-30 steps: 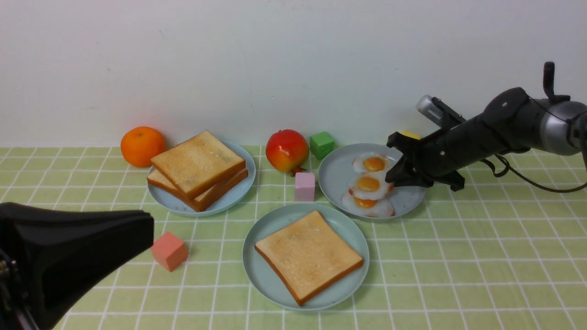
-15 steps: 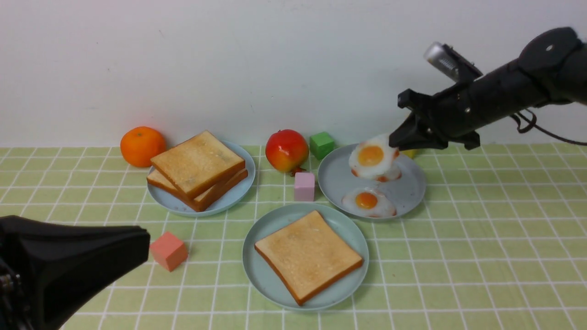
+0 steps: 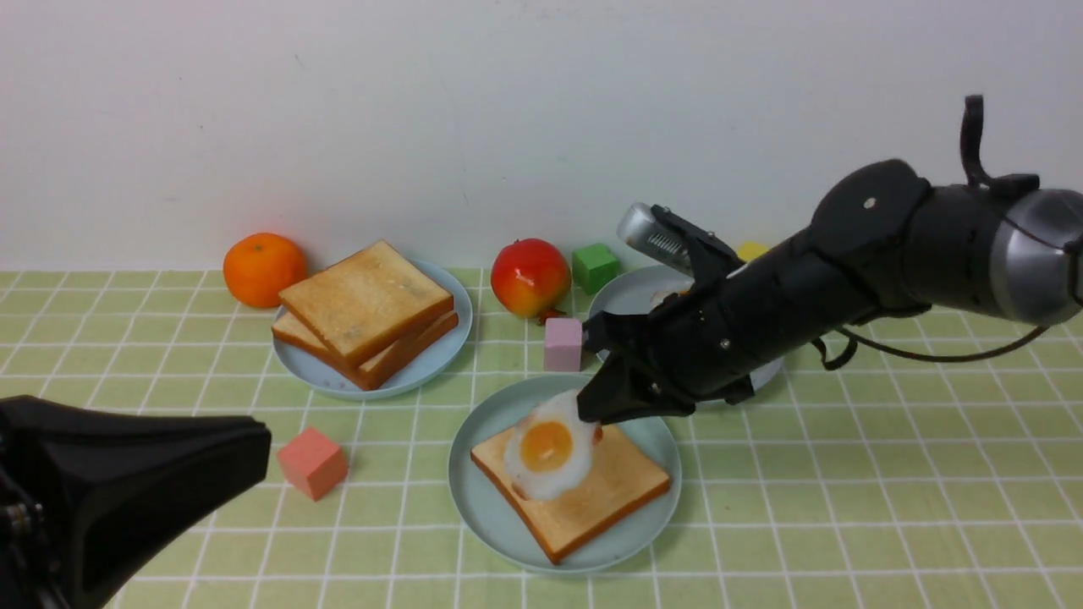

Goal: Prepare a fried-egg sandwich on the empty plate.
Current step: Use the right arm to place the fried egg on the slice of bread in the middle, then use the left arm to grab a slice of bread

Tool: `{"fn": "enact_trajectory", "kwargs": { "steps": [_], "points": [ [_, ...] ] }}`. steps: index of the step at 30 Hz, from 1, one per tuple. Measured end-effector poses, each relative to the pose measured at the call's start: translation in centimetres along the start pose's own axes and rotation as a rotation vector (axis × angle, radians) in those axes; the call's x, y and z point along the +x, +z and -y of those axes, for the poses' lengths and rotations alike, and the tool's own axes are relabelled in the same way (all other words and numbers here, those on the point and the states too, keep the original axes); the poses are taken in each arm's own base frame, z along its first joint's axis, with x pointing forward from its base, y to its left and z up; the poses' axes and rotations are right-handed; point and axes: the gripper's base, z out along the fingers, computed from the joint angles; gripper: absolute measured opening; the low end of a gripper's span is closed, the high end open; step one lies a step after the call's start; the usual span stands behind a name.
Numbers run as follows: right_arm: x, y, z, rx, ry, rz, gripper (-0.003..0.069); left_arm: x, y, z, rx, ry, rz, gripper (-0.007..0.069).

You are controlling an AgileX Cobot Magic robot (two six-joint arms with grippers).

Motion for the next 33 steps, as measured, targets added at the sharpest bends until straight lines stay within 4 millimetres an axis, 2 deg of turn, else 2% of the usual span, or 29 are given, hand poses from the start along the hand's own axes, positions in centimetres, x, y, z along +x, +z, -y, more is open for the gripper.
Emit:
{"fn": "enact_trajectory", "kwargs": {
  "steps": [5, 9, 15, 20, 22, 23, 26, 28, 29, 30, 33],
  "points": [
    [-0.3, 1.1, 1.2, 0.037, 0.026, 0.043, 0.0089, 0.1, 0.0, 0.0, -0.001, 0.001, -0.016, -0.0003],
    [0.0, 2.9, 2.5, 0.054, 0.084, 0.016, 0.0087, 0.2, 0.0, 0.0, -0.002, 0.001, -0.021, 0.0004],
    [0.3, 3.6, 3.1, 0.061, 0.129, -0.012, 0.0106, 0.2, 0.0, 0.0, -0.002, 0.001, -0.021, 0.0004],
    [0.2, 3.0, 3.8, 0.084, 0.122, -0.027, 0.0273, 0.2, 0.1, 0.0, -0.002, 0.001, -0.025, 0.0004],
    [-0.3, 1.5, 4.0, 0.084, 0.115, -0.024, 0.035, 0.4, 0.4, 0.0, -0.003, 0.001, -0.054, 0.0008],
    [-0.4, 1.1, 4.2, 0.088, 0.113, -0.022, 0.0365, 0.5, 0.6, 0.0, -0.004, 0.0, -0.069, 0.0008],
    [-0.9, -2.8, 3.7, 0.086, 0.067, -0.014, 0.0386, 1.0, 1.9, -0.1, -0.012, -0.053, -0.145, 0.0013],
    [-0.6, -5.8, 2.5, 0.1, -0.003, -0.027, 0.0356, 1.4, 3.4, -0.2, -0.027, -0.115, -0.203, 0.0015],
    [-0.6, -6.1, 2.3, 0.102, -0.013, -0.029, 0.0351, 1.4, 3.5, -0.2, -0.027, -0.115, -0.21, 0.0015],
    [-0.1, -8.3, 1.2, 0.122, -0.071, -0.04, 0.0297, 2.0, 5.2, -0.3, -0.046, -0.149, -0.274, 0.0015],
    [1.4, -12.7, -1.1, 0.173, -0.157, -0.036, 0.0174, 2.8, 8.2, -0.6, -0.085, -0.145, -0.38, 0.0013]
  ]
}}
